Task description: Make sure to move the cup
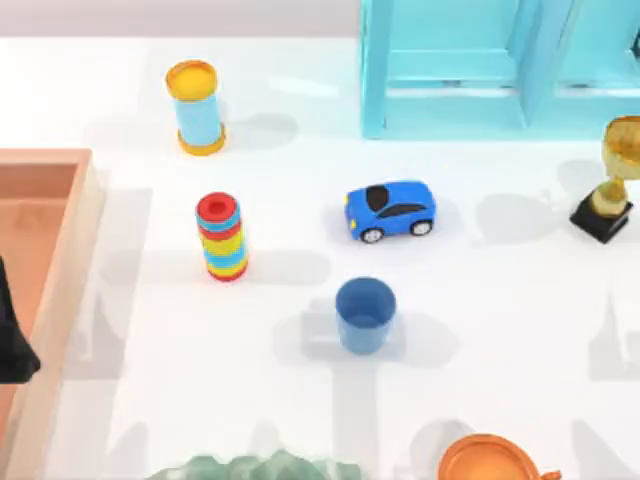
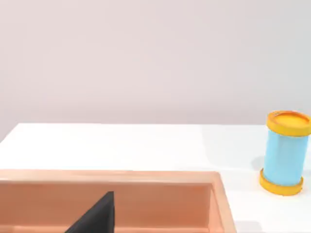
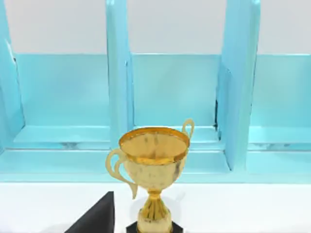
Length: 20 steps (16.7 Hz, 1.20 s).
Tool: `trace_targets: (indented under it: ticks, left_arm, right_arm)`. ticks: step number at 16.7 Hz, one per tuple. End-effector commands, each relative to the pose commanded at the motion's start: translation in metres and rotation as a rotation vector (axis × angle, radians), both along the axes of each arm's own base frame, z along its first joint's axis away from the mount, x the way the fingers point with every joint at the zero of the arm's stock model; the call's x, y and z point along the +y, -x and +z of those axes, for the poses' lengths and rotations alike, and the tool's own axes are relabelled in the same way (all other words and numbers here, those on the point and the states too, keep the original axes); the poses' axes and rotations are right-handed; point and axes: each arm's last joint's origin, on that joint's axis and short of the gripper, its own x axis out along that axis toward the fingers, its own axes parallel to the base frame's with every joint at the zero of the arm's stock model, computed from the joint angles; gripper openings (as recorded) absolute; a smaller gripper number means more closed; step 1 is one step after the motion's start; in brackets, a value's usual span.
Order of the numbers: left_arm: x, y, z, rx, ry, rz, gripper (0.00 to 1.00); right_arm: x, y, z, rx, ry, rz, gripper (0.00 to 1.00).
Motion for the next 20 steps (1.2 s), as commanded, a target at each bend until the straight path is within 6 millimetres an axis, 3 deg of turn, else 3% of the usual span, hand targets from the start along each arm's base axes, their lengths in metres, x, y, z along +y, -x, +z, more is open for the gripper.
trace_targets:
  ticks: [5, 11, 16, 20]
  left_arm:
    - [0.0, 0.0, 0.0, 0.0, 0.0, 0.0, 1.0]
    - [0.0, 0.0, 0.0, 0.0, 0.0, 0.0, 1.0]
    - [0.0, 0.0, 0.0, 0.0, 0.0, 0.0, 1.0]
    - [0.0, 0.0, 0.0, 0.0, 0.0, 0.0, 1.0]
  right_arm:
    - [0.002, -0.001, 0.007, 0.054, -0.03, 0.013, 1.0]
    - [0.014, -0.02, 0.054, 0.357, -0.169, 0.07, 1.0]
    - [0.045, -0.068, 0.106, 0.712, -0.266, 0.098, 1.0]
    - [0.092, -0.122, 0.13, 1.01, -0.271, 0.089, 1.0]
